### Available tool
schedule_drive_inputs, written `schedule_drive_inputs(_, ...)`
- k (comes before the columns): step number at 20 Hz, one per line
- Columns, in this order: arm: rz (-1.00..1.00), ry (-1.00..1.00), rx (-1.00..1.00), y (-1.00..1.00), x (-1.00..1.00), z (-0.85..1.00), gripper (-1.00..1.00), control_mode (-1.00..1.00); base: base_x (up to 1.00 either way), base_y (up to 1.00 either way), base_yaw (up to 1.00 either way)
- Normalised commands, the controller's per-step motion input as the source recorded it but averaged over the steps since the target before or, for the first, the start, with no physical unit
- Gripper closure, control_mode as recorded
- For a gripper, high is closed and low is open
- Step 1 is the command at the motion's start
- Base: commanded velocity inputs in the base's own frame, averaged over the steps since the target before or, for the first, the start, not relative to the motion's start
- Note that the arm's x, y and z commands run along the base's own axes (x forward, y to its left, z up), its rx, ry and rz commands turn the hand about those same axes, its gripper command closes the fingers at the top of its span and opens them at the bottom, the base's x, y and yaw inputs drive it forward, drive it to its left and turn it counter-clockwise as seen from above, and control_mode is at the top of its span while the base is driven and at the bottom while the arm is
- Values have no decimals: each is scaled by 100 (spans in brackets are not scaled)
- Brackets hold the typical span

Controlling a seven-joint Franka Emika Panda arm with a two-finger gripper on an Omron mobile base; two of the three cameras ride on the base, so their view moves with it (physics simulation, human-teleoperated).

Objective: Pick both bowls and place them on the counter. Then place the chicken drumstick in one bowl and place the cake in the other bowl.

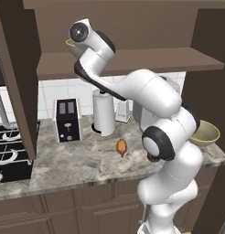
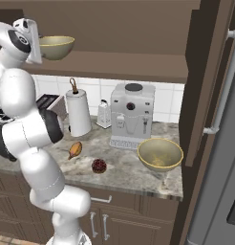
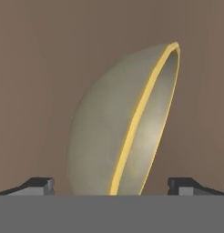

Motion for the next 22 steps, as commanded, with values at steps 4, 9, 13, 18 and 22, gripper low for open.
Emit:
schedule_drive_inputs(4, 0, 4, 0, 0, 14, -4, -100, -100, 0, 0, 0)
schedule_drive_inputs(9, 0, 3, 0, -1, 8, -3, -100, -100, 0, 0, 0)
schedule_drive_inputs(13, 0, 4, 0, 0, 6, -12, 100, -100, 0, 0, 0)
schedule_drive_inputs(18, 0, 0, 0, -1, 0, -19, 100, -100, 0, 0, 0)
schedule_drive_inputs(22, 0, 3, 0, -4, -7, -26, 100, -100, 0, 0, 0)
